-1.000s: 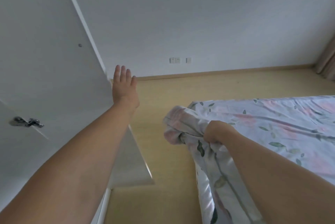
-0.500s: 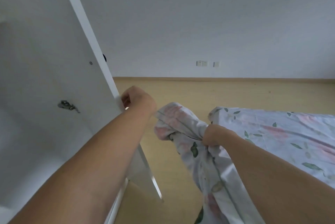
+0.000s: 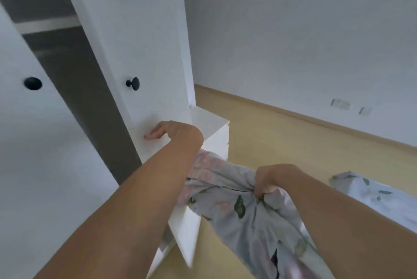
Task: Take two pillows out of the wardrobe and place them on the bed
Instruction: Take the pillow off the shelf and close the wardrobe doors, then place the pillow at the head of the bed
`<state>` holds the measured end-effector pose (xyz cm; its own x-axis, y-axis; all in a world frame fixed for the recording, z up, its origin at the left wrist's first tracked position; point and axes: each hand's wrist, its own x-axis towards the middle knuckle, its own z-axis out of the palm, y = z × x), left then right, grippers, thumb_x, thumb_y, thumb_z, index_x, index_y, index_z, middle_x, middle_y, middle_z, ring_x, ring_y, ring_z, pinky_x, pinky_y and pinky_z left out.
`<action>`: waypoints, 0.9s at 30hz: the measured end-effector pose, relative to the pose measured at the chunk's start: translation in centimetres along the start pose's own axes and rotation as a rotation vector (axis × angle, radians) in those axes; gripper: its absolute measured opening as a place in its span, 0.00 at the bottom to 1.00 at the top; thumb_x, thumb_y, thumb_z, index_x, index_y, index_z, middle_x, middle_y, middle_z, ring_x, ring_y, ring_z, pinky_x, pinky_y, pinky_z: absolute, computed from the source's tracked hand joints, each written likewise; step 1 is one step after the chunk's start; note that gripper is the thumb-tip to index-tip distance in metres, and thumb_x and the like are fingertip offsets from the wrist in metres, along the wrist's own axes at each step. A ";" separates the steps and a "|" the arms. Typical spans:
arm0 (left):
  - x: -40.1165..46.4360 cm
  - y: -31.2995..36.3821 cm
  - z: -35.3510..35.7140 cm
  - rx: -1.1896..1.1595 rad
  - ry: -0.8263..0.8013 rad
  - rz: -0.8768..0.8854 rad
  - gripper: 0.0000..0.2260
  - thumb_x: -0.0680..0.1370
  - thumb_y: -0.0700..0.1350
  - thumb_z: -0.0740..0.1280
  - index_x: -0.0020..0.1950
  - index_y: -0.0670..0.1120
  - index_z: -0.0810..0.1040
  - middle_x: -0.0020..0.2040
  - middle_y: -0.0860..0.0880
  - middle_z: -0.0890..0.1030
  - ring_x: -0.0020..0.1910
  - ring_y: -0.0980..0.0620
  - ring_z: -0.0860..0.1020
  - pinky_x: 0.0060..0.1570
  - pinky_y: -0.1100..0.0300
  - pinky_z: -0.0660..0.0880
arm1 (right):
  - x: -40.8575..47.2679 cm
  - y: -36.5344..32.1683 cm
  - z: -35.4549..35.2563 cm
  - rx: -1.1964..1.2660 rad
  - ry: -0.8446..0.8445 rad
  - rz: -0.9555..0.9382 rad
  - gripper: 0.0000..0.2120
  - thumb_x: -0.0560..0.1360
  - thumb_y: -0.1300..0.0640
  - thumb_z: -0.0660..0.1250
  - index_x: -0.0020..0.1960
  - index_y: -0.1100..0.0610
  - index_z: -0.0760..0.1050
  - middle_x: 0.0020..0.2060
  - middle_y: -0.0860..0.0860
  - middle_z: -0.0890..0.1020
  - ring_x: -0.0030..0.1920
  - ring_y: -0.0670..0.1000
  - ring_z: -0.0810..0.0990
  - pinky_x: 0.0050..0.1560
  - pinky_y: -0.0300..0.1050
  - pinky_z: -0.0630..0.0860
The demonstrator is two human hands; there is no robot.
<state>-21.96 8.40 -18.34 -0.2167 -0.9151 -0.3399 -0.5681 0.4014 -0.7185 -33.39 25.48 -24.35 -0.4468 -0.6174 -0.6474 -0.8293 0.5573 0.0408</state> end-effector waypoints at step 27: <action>12.1 -8.9 9.8 -0.529 0.394 -0.060 0.16 0.71 0.40 0.59 0.56 0.45 0.78 0.69 0.44 0.56 0.68 0.42 0.55 0.53 0.14 0.43 | 8.3 -18.3 -9.0 -0.411 0.067 -0.347 0.11 0.71 0.63 0.66 0.53 0.58 0.77 0.39 0.50 0.72 0.42 0.51 0.72 0.33 0.39 0.68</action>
<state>-11.73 -5.87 -22.05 -0.3899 -0.9208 0.0107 -0.8798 0.3691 -0.2997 -24.97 5.14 -23.60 -0.1326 -0.7681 -0.6265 -0.9889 0.0593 0.1365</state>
